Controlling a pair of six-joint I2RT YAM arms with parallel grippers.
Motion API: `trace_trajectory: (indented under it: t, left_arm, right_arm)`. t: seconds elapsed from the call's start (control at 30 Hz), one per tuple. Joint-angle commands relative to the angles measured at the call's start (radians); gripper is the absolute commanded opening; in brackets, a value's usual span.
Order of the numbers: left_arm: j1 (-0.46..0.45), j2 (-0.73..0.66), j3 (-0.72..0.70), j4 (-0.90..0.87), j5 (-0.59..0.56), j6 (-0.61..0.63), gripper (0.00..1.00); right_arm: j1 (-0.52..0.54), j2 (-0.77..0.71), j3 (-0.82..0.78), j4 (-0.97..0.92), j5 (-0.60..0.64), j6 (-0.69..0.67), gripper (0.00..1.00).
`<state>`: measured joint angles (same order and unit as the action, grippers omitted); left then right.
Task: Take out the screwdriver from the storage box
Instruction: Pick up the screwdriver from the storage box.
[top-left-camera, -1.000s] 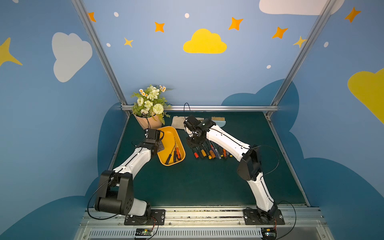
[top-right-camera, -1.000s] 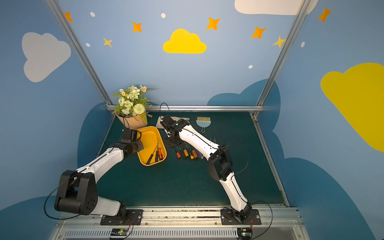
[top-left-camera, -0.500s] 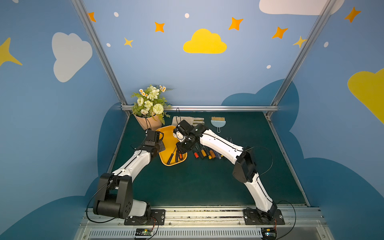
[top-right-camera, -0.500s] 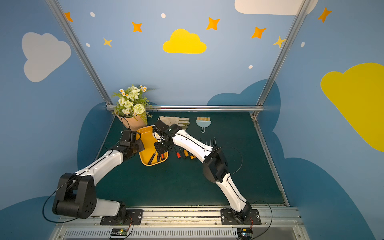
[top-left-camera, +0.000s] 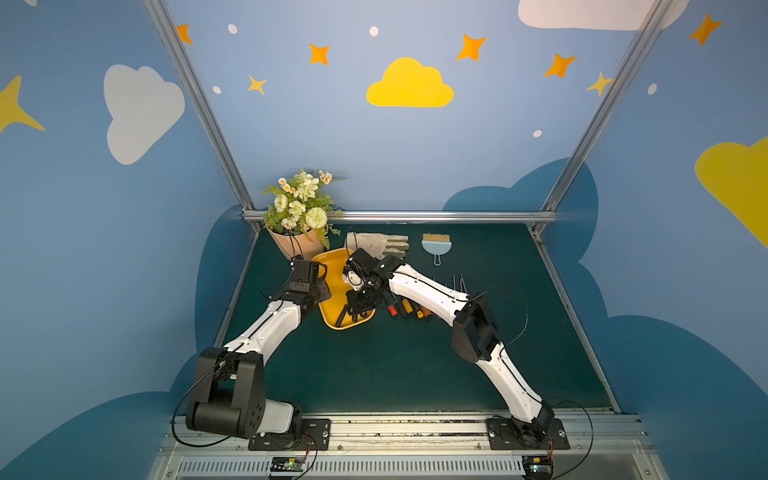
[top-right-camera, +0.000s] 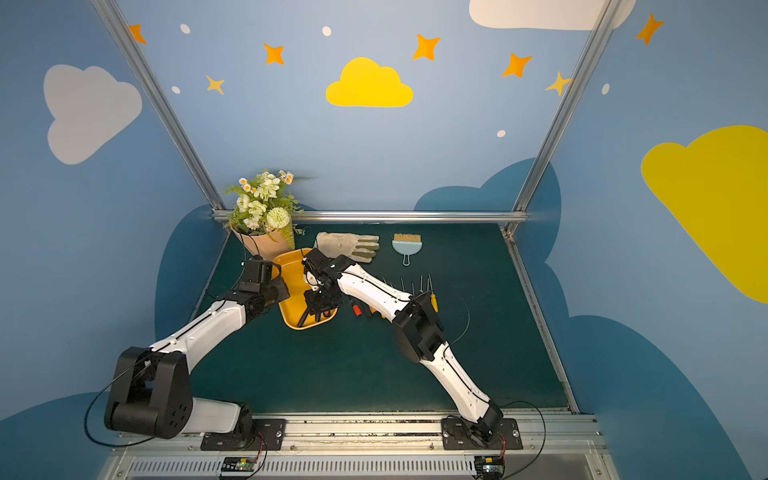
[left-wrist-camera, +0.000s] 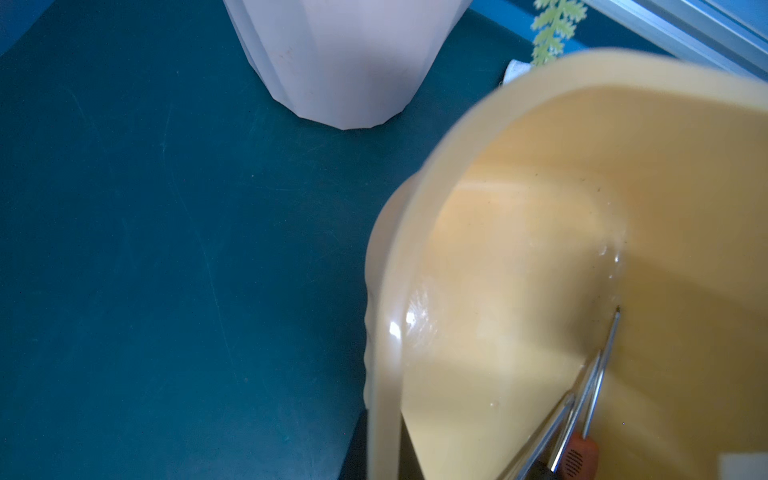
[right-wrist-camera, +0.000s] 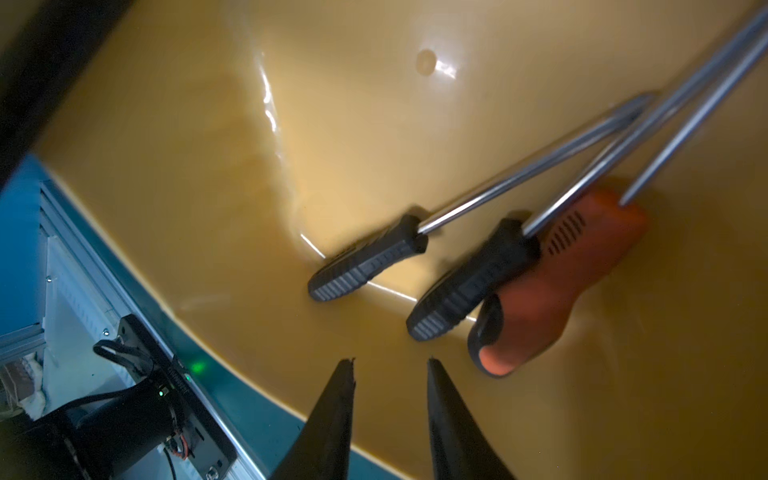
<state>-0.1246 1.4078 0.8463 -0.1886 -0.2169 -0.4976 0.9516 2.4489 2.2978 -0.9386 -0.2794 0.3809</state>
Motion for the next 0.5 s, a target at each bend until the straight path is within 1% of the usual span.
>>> trace_trajectory:
  t: [0.0,0.37,0.47]
  left_arm:
    - [0.001,-0.026,0.001,0.035,0.018,-0.006,0.02]
    - [0.002,-0.02,0.001,0.037,0.025,-0.011,0.02]
    - [0.0,-0.016,0.0,0.037,0.039,-0.019,0.02]
  right_arm:
    - [0.003,0.031,0.037,-0.009,0.046,0.016,0.33]
    - [0.002,0.073,0.056,-0.009,0.197,0.027,0.33]
    - [0.003,0.084,0.067,0.004,0.212,0.024,0.36]
